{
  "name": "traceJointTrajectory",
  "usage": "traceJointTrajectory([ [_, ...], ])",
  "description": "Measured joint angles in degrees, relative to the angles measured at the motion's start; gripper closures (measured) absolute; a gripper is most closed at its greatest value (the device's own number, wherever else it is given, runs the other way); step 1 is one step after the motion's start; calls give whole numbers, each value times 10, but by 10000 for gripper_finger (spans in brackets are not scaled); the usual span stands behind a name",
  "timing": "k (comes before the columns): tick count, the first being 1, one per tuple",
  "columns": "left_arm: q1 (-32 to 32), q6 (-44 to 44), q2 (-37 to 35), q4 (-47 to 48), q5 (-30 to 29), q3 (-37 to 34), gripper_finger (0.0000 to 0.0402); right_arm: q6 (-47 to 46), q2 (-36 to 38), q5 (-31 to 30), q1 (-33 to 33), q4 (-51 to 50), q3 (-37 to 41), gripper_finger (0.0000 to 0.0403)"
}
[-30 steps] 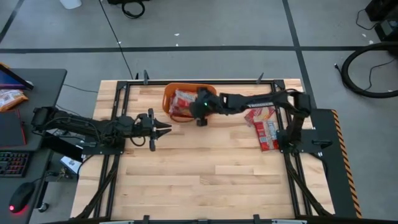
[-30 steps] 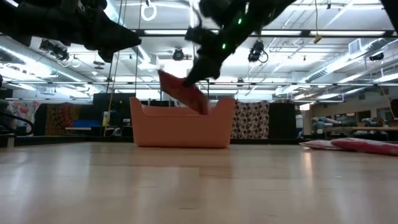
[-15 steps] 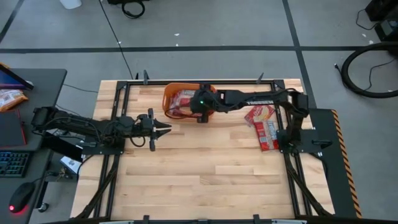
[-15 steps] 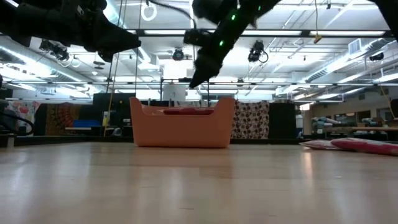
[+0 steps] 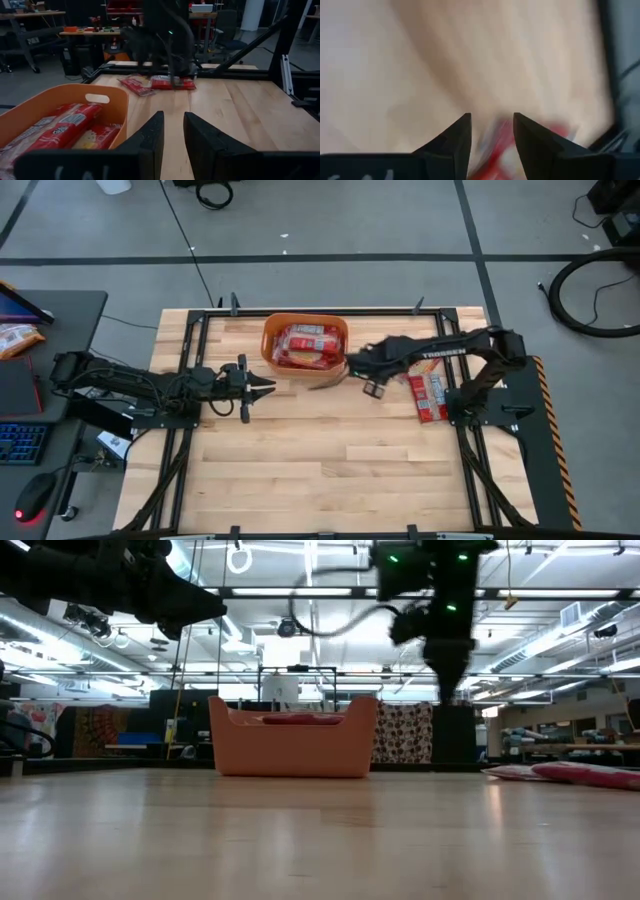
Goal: Sort popcorn bags into baskets
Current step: Put the red popcorn bag into the orange bin
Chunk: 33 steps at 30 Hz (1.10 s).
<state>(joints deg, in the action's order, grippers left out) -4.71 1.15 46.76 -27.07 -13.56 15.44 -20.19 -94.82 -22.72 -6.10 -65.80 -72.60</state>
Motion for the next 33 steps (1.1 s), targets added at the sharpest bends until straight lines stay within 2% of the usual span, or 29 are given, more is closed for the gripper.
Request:
traceJointTrajectory([
  [4,0,1,0,0,0,0,324,-98,23,45,9,-45,67,252],
  [9,0,1,0,0,0,0,324,-161,30,93,13,-42,134,244],
  [21,0,-2,0,11,0,0,324,-280,30,120,49,-11,249,159],
  [24,0,-2,0,11,0,0,324,-292,30,136,49,7,269,151],
  [28,0,-2,0,12,0,0,324,-301,32,150,43,47,299,163],
  [33,0,-2,0,12,0,0,324,-306,33,154,42,60,311,224],
])
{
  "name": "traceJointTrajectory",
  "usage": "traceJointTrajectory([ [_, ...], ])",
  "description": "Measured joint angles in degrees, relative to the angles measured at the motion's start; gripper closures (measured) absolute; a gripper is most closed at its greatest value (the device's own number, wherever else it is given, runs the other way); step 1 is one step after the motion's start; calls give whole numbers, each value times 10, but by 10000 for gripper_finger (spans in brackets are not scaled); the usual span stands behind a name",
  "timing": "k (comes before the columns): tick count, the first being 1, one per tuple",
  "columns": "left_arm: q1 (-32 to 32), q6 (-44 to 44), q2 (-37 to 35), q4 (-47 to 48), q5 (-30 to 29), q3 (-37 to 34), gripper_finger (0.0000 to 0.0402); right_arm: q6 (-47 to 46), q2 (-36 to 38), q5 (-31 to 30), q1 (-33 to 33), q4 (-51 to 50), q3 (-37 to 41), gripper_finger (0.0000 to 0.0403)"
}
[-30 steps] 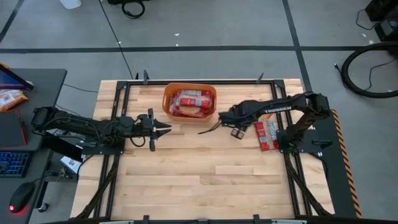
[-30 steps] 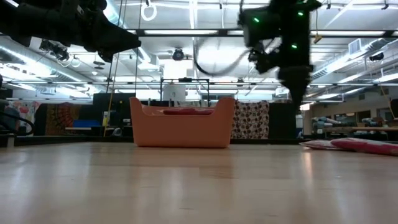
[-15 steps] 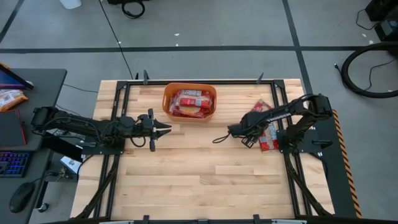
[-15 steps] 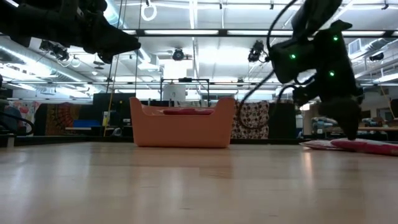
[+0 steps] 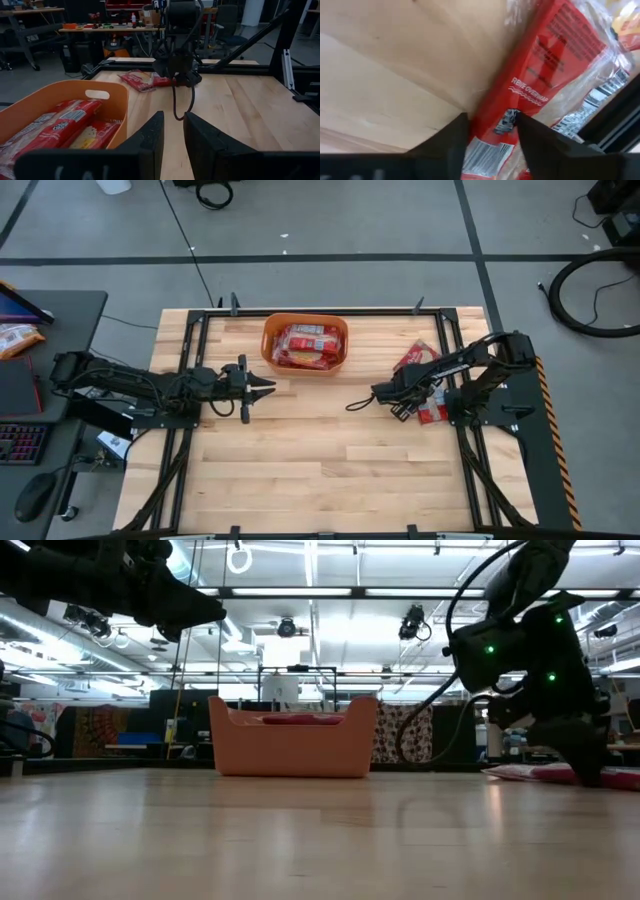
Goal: Sort popcorn bags into baskets
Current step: Put the red popcorn bag into the orange bin
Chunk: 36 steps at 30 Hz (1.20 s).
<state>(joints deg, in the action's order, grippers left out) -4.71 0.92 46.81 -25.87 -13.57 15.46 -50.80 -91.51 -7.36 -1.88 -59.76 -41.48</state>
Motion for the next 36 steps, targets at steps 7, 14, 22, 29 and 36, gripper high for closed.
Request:
traceJointTrajectory([
  [7,0,0,0,0,0,0,324,18,-4,-1,18,1,-15,348],
  [14,0,-1,0,2,0,0,324,29,-4,13,55,-15,-78,384],
  [22,0,-1,0,1,0,0,324,73,-4,-108,102,-129,-264,396],
  [29,0,-1,0,0,0,0,324,200,-4,-284,109,-56,-374,389],
  [36,0,-3,0,-7,-13,0,324,472,-19,-291,50,217,-384,390],
])
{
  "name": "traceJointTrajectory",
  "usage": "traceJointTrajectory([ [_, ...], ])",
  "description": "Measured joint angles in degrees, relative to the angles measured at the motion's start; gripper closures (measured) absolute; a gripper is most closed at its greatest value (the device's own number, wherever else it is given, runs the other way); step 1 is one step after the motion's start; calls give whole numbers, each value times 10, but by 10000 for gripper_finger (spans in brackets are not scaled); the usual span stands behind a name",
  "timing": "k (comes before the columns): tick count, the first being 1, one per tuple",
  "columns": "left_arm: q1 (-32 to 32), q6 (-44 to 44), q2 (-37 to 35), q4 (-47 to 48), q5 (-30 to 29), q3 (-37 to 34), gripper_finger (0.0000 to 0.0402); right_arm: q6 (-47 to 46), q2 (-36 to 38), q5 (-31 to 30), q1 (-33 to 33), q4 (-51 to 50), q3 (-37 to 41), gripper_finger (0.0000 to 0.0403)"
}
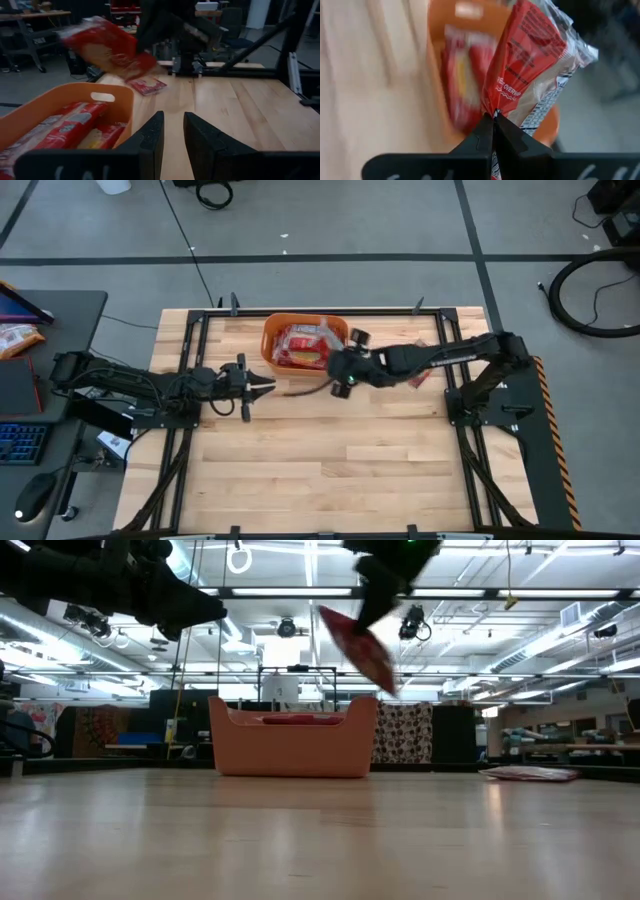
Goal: Sort popcorn bags into baskets
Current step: Put the red popcorn bag into the orange bin
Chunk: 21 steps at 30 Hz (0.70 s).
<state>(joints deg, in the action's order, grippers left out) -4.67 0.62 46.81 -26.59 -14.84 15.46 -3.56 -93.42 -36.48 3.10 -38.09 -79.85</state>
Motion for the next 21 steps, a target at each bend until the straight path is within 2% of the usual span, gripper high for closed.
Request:
traceJointTrajectory([
  [4,0,0,0,-3,-15,0,324,161,-36,5,-44,143,0,391],
  [7,0,0,0,-2,-16,0,324,218,-57,36,-79,209,0,390],
  [12,0,0,0,-1,-16,0,324,233,-92,99,-135,205,0,380],
  [17,0,0,0,6,-17,1,324,204,-106,152,-170,204,0,345],
  [21,0,-3,0,7,-20,1,324,202,-96,127,-161,179,-7,310],
])
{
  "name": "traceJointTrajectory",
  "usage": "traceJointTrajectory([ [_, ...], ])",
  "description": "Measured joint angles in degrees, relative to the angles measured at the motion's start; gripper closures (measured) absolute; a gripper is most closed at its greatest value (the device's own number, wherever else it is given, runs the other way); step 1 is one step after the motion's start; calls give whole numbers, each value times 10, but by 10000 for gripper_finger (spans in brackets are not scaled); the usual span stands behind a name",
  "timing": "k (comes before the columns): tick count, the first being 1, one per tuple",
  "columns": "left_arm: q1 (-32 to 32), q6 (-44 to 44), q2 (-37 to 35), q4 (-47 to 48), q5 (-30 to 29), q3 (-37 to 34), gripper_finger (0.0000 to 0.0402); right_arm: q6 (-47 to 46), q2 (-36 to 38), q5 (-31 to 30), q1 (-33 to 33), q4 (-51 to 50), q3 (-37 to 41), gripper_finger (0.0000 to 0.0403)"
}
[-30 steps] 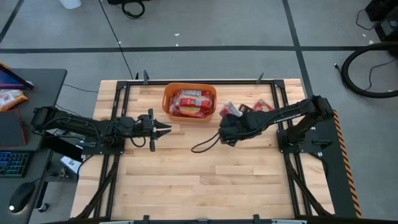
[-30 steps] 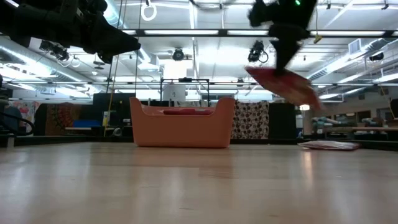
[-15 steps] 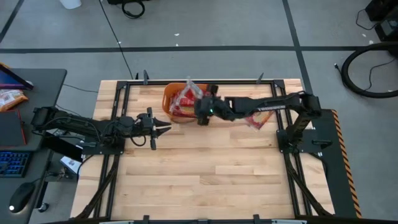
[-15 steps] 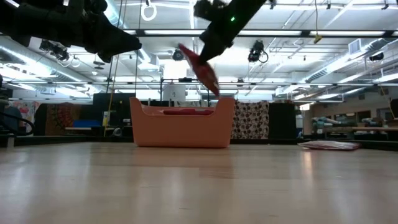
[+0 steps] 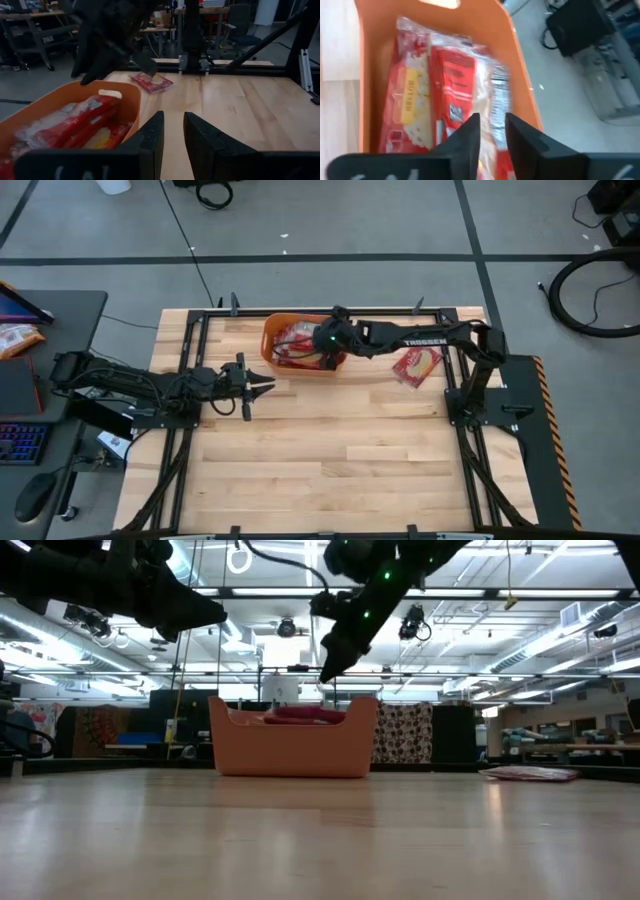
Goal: Sort popcorn bags into baskets
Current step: Put the red popcorn bag into the orange bin
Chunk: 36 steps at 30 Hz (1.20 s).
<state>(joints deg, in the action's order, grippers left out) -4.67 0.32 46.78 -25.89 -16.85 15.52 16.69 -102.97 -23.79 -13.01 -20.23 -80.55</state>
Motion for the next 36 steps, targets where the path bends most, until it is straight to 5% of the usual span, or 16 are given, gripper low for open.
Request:
traceJointTrajectory([
  [5,0,-21,0,1,-1,0,324,-52,32,-60,25,-120,-16,283],
  [11,0,-25,0,5,-1,0,324,-217,43,-37,30,-354,1,279],
  [15,0,-25,0,10,-1,0,324,-281,47,-36,31,-422,69,277],
  [36,0,-25,0,13,-1,0,324,-361,168,78,-73,-265,371,151],
])
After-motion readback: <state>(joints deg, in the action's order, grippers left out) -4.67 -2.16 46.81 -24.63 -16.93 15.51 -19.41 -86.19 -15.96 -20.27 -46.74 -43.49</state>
